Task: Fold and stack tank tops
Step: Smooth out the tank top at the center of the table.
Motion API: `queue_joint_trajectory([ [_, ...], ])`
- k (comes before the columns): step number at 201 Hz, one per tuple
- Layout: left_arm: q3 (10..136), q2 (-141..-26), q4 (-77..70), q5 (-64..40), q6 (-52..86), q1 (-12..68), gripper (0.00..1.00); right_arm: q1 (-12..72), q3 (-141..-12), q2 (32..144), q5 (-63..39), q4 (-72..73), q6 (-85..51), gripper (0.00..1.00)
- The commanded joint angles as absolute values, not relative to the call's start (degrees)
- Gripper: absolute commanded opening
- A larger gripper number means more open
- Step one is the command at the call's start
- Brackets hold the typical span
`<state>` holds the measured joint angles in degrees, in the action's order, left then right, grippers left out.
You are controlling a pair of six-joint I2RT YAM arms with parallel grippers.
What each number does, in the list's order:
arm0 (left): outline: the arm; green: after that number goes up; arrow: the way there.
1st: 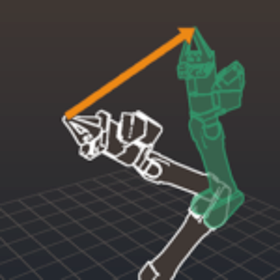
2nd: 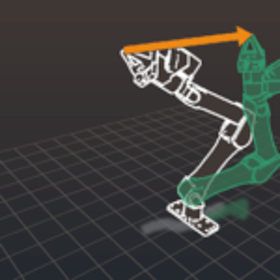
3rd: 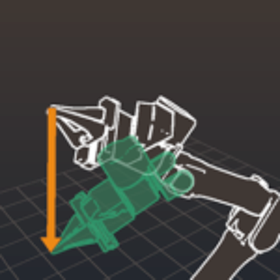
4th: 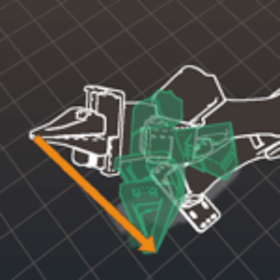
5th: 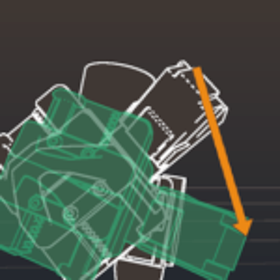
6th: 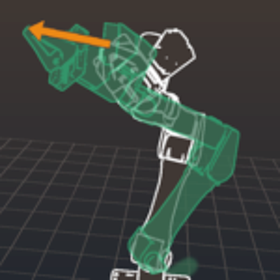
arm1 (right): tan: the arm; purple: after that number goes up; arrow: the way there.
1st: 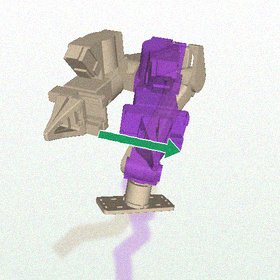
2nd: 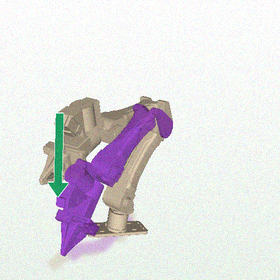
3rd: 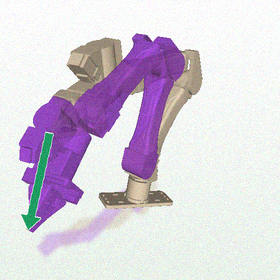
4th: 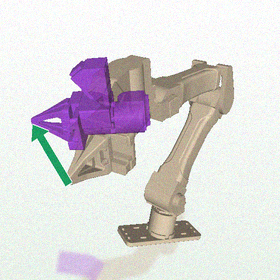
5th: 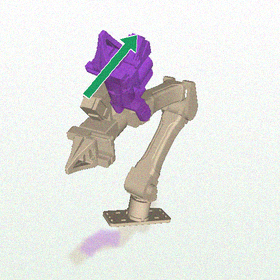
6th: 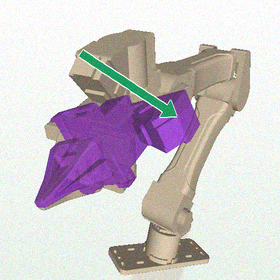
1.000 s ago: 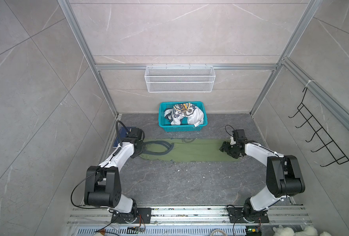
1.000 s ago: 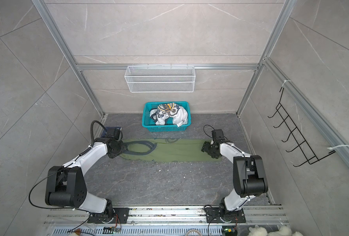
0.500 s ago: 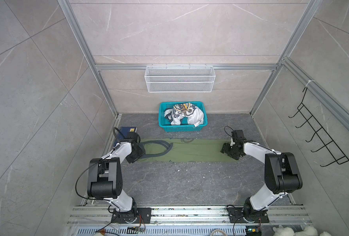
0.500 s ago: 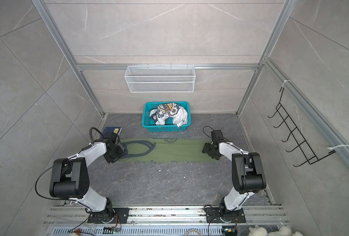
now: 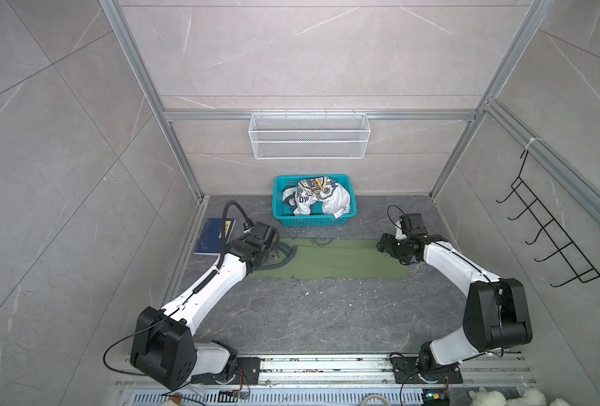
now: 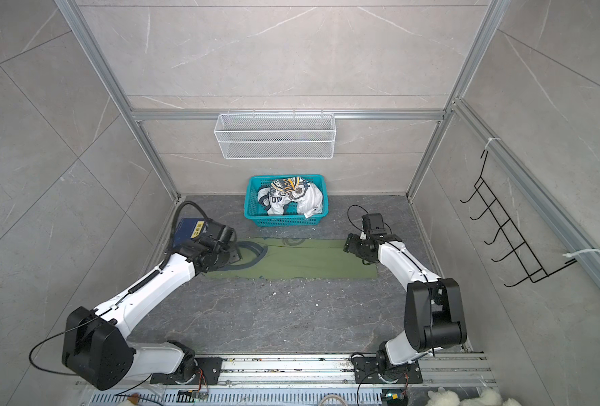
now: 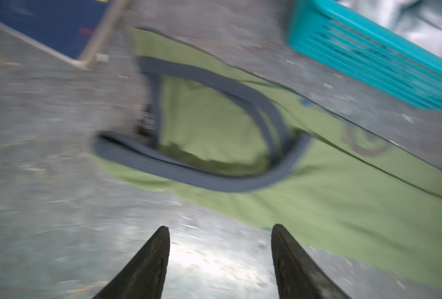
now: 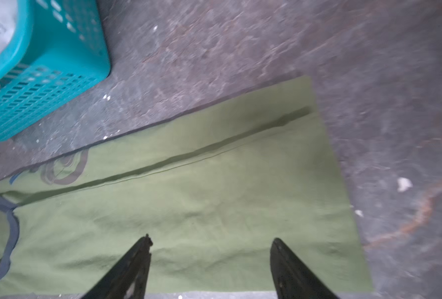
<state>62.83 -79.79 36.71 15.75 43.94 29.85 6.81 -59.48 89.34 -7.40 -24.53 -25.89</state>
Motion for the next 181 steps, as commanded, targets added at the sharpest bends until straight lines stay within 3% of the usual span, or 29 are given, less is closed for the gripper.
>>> queue_joint_trajectory([
  [1, 67.5, -88.5, 31.9, 12.3, 46.7, 34.9, 0.65, 7.7, -60.9, 92.8, -10.6, -24.1, -26.7, 0.75],
  [21, 72.3, -97.5, 28.6, 10.0, 45.5, 38.6, 0.66, 7.8, -61.0, 95.0, -12.2, -22.7, -27.3, 0.75],
  [66, 73.2, -107.1, 22.7, 6.3, 46.3, 37.6, 0.66, 6.9, -61.2, 98.8, -12.6, -22.4, -27.2, 0.79],
  [144, 57.5, -103.1, 14.4, 5.0, 44.7, 29.2, 0.66, 0.9, -59.3, 101.6, -12.0, -22.1, -28.3, 0.79],
  [181, 58.2, -99.5, 18.4, 4.8, 42.9, 29.4, 0.66, 1.9, -59.0, 97.4, -12.0, -23.2, -27.7, 0.79],
])
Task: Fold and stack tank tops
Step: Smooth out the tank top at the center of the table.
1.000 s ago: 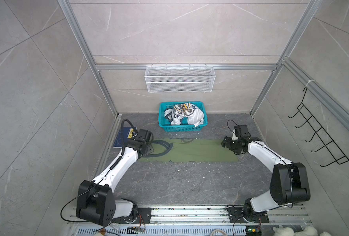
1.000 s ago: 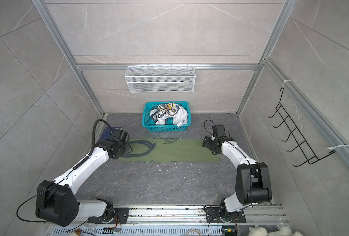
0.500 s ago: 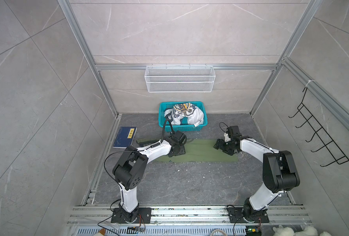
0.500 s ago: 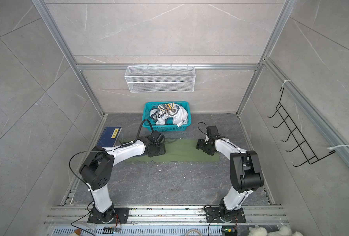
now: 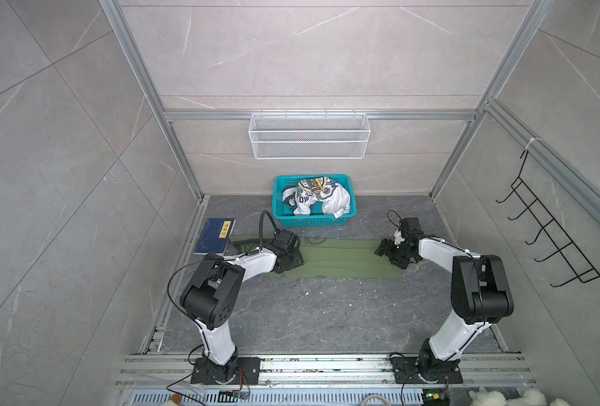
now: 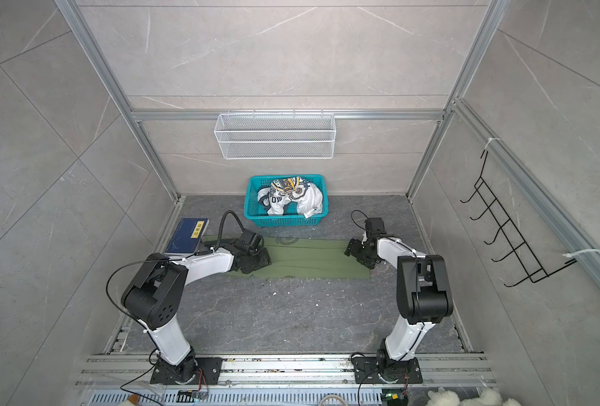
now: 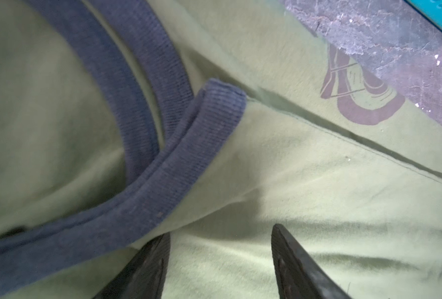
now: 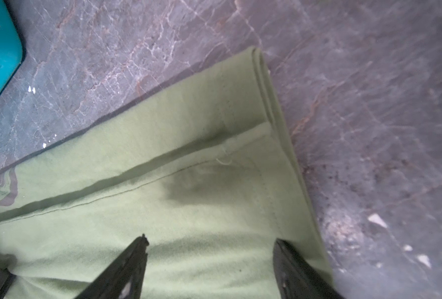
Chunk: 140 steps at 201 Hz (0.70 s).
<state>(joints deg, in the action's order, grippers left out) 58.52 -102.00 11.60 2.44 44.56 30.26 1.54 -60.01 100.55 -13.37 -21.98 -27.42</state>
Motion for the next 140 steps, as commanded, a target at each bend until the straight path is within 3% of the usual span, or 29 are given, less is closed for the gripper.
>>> queue_joint_trajectory([
  [1, 58.3, -99.4, 18.8, 4.8, 43.0, 29.5, 0.66, 2.1, -59.0, 97.1, -11.9, -23.3, -27.7, 0.79],
  [51, 61.3, -94.7, 22.2, 6.7, 46.1, 32.6, 0.66, 8.3, -61.5, 93.5, -7.8, -26.9, -25.3, 0.8],
  [99, 67.2, -103.3, 20.1, 4.7, 44.8, 32.3, 0.66, 8.7, -63.9, 101.1, -8.4, -26.3, -25.5, 0.79],
  [140, 70.4, -108.6, 22.8, 6.3, 41.5, 31.9, 0.66, 8.8, -56.0, 98.6, -8.4, -22.7, -29.4, 0.79],
])
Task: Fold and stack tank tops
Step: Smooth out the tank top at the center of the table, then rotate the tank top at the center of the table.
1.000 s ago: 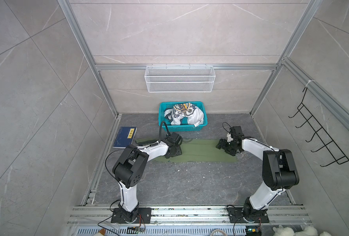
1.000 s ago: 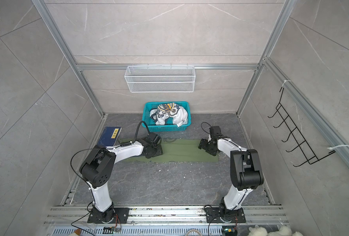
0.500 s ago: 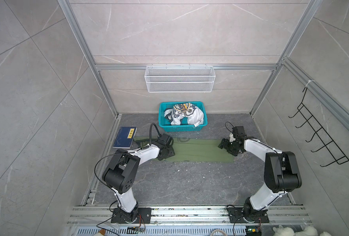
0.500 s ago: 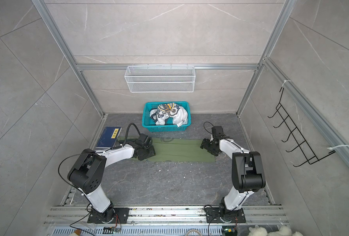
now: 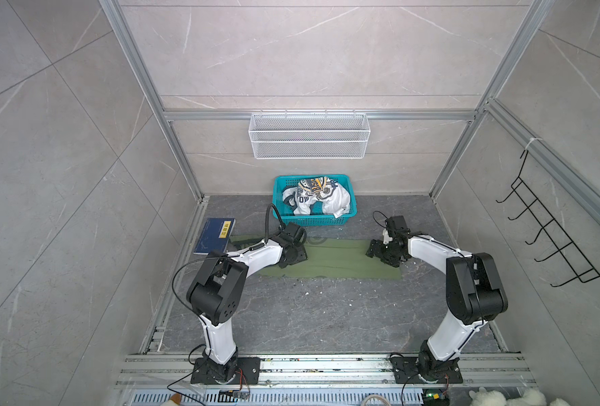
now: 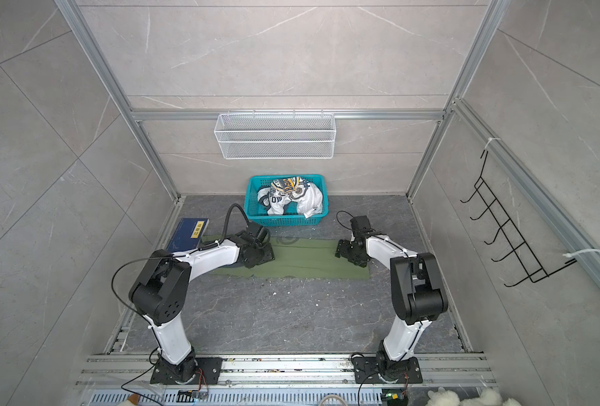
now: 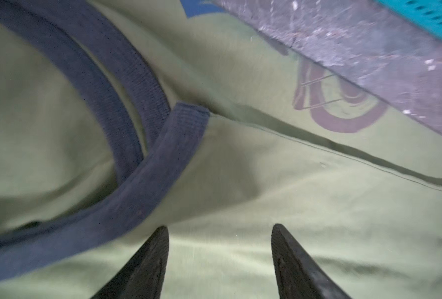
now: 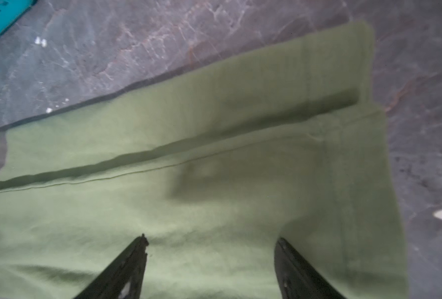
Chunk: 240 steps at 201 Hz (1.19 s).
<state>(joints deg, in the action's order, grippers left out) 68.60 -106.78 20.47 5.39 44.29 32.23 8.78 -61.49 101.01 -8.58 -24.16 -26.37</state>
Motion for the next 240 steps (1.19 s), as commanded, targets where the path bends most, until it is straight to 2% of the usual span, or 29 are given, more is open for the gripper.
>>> queue_joint_trajectory([
  [1, 70.3, -108.6, 22.8, 6.3, 41.6, 31.9, 0.66, 8.8, -55.8, 98.5, -8.5, -22.5, -29.6, 0.79],
  [37, 67.3, -108.3, 21.9, 4.6, 39.6, 32.5, 0.65, 8.9, -47.8, 93.0, -7.6, -21.7, -33.3, 0.79],
  [81, 59.5, -101.6, 21.3, 3.5, 38.8, 33.8, 0.65, 8.9, -39.8, 84.3, -7.0, -22.3, -35.9, 0.79],
  [120, 60.3, -95.0, 24.4, 3.9, 39.4, 34.7, 0.65, 8.9, -44.1, 80.7, -6.9, -24.6, -31.1, 0.8],
  [169, 59.0, -91.2, 26.3, 10.4, 46.3, 33.4, 0.65, 9.4, -57.8, 88.9, -5.0, -29.2, -25.2, 0.8],
  [240, 51.5, -90.5, 22.0, 6.9, 47.4, 21.5, 0.65, 10.6, -63.7, 100.9, -4.9, -29.4, -24.1, 0.81],
])
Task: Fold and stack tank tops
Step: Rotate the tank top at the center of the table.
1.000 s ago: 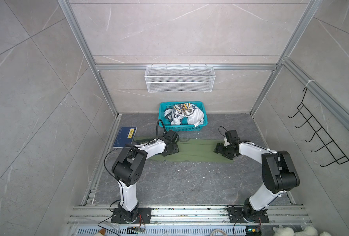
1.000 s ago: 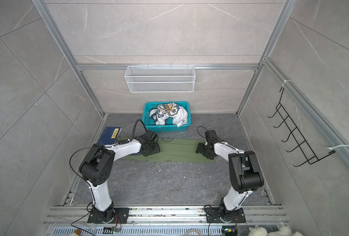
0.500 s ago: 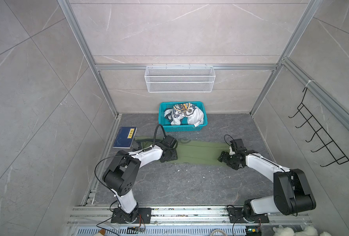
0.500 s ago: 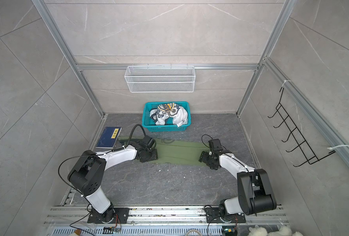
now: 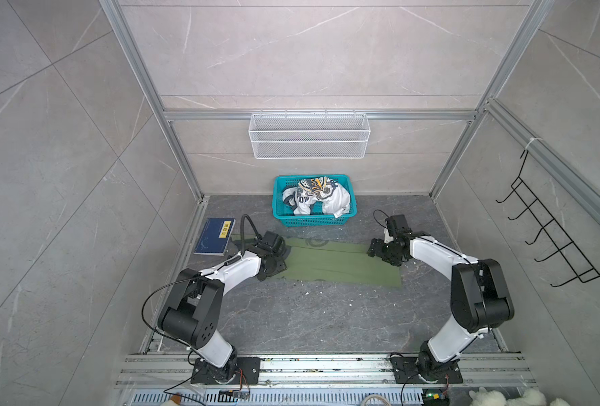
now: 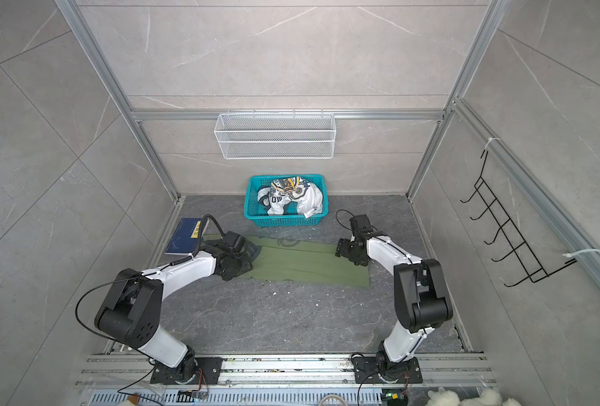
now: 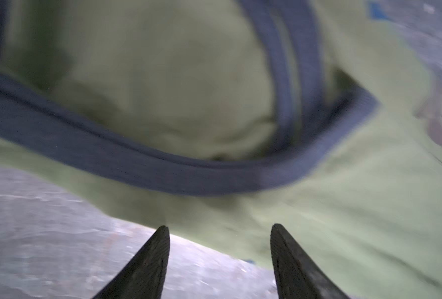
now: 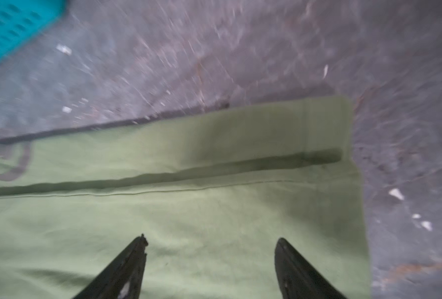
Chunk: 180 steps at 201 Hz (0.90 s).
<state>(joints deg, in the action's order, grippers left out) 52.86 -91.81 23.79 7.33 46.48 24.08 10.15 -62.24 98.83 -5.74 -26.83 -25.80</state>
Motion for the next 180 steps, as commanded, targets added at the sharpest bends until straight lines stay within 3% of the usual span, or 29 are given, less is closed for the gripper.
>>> queue_joint_trajectory([
  [1, 51.4, -90.5, 22.0, 6.9, 47.2, 21.4, 0.65, 10.6, -63.7, 100.9, -4.9, -29.4, -24.1, 0.81],
  [118, 55.9, -93.7, 23.5, 5.4, 39.7, 6.5, 0.64, 14.2, -53.6, 97.9, -4.7, -28.6, -24.6, 0.8],
  [146, 57.4, -97.6, 23.0, 2.5, 39.1, 2.1, 0.54, 14.2, -51.9, 95.7, -3.9, -28.9, -25.0, 0.8],
  [180, 61.8, -102.1, 23.8, 2.0, 37.2, 1.3, 0.49, 14.7, -48.8, 92.9, -7.1, -27.9, -27.0, 0.8],
])
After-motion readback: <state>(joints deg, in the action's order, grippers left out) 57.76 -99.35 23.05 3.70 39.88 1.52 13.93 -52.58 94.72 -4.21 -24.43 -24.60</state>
